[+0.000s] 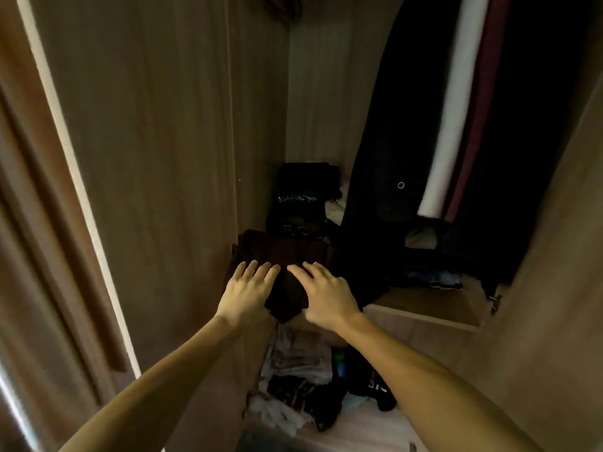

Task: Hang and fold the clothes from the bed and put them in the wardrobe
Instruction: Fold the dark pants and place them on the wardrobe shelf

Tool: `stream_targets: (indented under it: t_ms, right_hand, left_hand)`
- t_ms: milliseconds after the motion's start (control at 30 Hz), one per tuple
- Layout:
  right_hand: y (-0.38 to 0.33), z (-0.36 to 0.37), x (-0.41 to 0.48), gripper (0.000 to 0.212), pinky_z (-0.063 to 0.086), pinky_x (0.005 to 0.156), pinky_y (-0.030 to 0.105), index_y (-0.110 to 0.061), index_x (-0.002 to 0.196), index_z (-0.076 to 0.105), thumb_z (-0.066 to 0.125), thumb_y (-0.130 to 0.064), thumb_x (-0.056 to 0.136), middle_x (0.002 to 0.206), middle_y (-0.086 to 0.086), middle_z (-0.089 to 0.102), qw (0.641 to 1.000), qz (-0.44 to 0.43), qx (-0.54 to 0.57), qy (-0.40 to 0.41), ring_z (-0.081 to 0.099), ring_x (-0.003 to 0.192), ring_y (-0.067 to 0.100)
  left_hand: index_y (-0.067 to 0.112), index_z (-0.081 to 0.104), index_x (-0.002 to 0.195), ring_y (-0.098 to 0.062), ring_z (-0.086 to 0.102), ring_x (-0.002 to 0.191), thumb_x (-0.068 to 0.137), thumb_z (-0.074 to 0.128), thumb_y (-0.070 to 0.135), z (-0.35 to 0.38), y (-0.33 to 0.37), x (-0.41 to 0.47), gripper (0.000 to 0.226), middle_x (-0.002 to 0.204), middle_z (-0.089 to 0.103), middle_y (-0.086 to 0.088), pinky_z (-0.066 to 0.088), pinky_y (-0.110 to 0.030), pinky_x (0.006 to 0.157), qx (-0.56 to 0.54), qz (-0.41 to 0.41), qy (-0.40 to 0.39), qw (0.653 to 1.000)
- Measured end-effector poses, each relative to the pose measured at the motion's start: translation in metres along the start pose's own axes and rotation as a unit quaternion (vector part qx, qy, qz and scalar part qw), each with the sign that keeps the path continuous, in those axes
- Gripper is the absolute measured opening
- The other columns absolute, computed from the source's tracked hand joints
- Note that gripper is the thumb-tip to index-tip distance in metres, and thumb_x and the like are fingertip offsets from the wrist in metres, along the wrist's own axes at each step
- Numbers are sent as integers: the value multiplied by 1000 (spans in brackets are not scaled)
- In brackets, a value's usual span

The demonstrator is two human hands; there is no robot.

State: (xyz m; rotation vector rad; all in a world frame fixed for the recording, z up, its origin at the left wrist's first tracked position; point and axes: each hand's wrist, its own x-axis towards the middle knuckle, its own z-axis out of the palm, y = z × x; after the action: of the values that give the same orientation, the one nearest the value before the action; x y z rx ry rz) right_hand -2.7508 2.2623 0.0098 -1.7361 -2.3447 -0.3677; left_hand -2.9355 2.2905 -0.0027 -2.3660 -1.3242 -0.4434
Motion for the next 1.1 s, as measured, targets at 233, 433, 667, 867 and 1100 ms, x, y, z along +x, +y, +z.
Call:
stream_targets:
  t_ms: [233, 433, 667, 867, 1100]
  right_hand:
    - [52, 38, 88, 86, 46, 95, 43, -32, 148, 15, 69, -39, 81, 152, 6, 31, 1000, 3, -23, -3, 25, 142, 27]
    - [109, 128, 150, 98, 35, 107, 50, -29, 151, 4, 71, -35, 81, 158, 11, 14, 997, 52, -20, -60, 10, 145, 32]
    - [122, 209, 162, 91, 15, 115, 55, -26, 151, -11, 59, -26, 92, 159, 10, -12, 981, 114, -19, -157, -6, 145, 35]
    - [112, 166, 144, 76, 15, 117, 48, -22, 152, 8, 54, -29, 92, 159, 15, 3, 983, 120, 24, -138, 4, 146, 34]
    - [62, 111, 69, 60, 21, 116, 42, -20, 150, 23, 45, -32, 96, 156, 10, 20, 983, 167, 57, -56, 16, 144, 28]
  left_hand:
    - [5, 62, 118, -39, 65, 101, 49, 86, 28, 61, -30, 87, 76, 110, 68, -15, 52, -52, 86, -18, 8, 3, 1000]
    - [7, 61, 123, -38, 61, 107, 38, 93, 22, 157, -19, 157, 92, 113, 64, -18, 48, -54, 91, 25, -56, -87, 994]
    - [16, -12, 150, -31, 7, 146, 85, 64, 29, 246, -1, 148, 100, 158, 11, -11, 14, -50, 114, 13, -108, -225, 968]
    - [17, 8, 151, -27, 17, 143, 91, 52, 26, 206, -8, 149, 75, 154, 22, -9, 17, -45, 116, -53, -86, -201, 974]
    - [17, 31, 145, -28, 31, 135, 94, 47, 31, 126, 8, 89, 55, 146, 36, -8, 22, -42, 113, -201, -85, -110, 970]
